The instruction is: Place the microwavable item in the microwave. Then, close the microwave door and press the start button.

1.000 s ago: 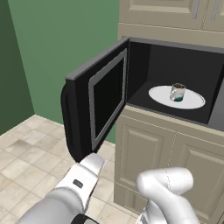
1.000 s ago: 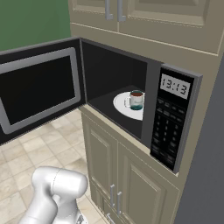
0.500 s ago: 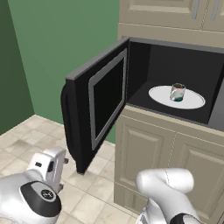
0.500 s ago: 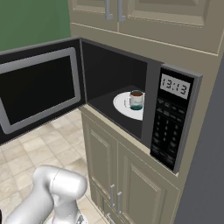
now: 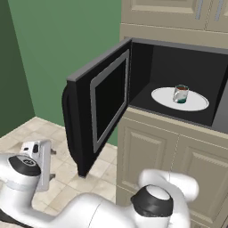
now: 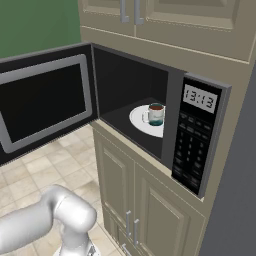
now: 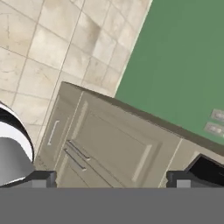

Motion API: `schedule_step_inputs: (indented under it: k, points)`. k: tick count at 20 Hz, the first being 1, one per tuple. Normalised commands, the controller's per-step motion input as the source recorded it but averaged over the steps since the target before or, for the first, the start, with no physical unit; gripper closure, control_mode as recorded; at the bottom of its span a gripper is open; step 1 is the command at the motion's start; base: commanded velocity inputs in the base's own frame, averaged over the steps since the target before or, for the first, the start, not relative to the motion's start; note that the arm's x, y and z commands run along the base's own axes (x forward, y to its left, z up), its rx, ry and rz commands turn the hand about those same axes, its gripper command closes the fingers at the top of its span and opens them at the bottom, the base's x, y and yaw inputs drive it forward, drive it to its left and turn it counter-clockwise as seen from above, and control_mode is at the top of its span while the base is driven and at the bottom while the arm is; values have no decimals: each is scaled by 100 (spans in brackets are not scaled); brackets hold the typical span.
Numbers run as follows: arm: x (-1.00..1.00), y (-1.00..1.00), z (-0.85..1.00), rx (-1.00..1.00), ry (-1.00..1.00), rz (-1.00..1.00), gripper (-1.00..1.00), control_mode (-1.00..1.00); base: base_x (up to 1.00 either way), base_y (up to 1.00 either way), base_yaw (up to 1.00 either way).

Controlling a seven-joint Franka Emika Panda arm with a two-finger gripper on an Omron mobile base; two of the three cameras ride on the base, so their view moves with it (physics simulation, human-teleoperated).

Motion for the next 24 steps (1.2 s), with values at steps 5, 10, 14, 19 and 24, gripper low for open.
schedule_step_inputs:
  k: [5,10,14,19,24]
  points:
    - [87,0,-12,-6,12,-2,-100,-100,0,0,0]
    - [15,-65,0,-1,0,-5,-100,-100,0,0,0]
    - [0,-99,19,0,-9,0,-100,-100,0,0,0]
    - [0,-100,17,0,-13,0,-100,-100,0,0,0]
    - [-11,-100,24,0,-21,0,-100,-100,0,0,0]
